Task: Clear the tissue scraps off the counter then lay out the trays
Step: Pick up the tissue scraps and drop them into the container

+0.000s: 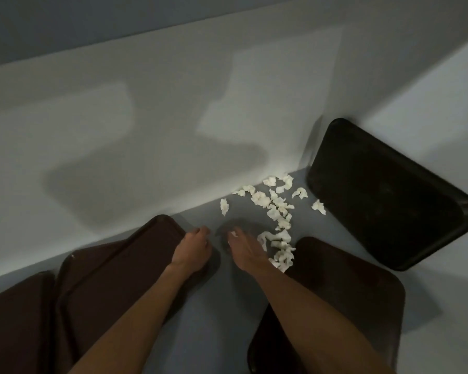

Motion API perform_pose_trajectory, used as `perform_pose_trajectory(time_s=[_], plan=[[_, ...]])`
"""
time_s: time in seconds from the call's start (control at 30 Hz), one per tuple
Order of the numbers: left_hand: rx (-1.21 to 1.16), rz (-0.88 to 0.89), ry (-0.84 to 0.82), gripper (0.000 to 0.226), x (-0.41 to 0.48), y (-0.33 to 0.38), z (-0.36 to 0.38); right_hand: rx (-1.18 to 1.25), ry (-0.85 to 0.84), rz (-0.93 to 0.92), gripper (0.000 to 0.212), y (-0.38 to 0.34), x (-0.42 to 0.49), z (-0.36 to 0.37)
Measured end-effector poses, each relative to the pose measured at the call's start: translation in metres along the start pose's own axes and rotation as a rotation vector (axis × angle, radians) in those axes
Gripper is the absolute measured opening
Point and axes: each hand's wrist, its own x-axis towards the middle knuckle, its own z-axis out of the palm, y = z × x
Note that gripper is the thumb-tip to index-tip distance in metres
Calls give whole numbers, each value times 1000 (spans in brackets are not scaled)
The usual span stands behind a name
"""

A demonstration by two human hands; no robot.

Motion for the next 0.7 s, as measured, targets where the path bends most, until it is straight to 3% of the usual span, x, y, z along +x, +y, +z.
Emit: perform_pose_trajectory(time_s=[0.13, 0.43, 0.6, 0.7], plan=[[63, 35, -79, 42, 21, -6, 1, 28, 28, 15, 29, -2, 8, 17], [347, 113, -285, 64, 70, -6, 22, 111, 11, 13, 31, 17, 6, 34], [405, 76, -347, 80, 90, -16, 34, 326, 242, 69, 16, 27, -22, 17], [483, 87, -342, 77, 95, -14, 35, 410, 309, 87, 13, 30, -38, 4]])
